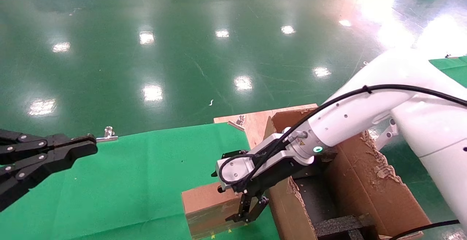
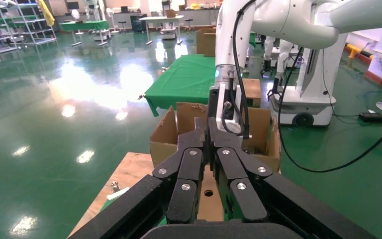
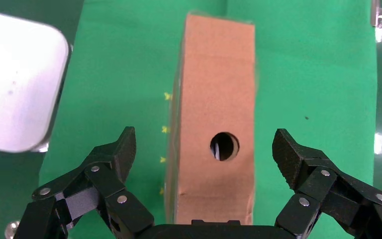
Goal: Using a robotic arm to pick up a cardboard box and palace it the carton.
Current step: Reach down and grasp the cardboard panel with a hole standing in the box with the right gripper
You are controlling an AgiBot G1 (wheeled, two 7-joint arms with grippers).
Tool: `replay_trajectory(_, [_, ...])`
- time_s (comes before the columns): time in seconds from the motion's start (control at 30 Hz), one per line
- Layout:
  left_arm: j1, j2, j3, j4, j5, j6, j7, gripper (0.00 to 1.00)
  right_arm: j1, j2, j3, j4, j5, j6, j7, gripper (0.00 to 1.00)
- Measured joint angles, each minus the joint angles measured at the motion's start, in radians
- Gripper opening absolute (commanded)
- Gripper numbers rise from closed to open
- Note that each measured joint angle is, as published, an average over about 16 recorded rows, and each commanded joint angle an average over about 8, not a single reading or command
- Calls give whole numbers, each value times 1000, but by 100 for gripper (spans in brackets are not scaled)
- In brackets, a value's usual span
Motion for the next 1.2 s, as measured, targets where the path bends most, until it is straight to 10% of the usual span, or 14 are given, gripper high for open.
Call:
replay_trajectory(0.2, [0,0,0,0,0,0,0,6,27,-20,-47,-19,-28,0,-26,100])
replay_trajectory(0.37, [0,0,0,0,0,0,0,68,45,-32,-79,-29,-43,-1,-40,100])
replay_trajectory(0.47, [0,0,0,0,0,0,0,100,51,-37,-91,-35,-47,-1,-46,71])
replay_trajectory(0.67, [0,0,0,0,0,0,0,100,58,-43,-103,-40,-50,-1,-52,3])
replay_trajectory(1.2, [0,0,0,0,0,0,0,100,53,-39,-96,-38,-46,-1,-47,0])
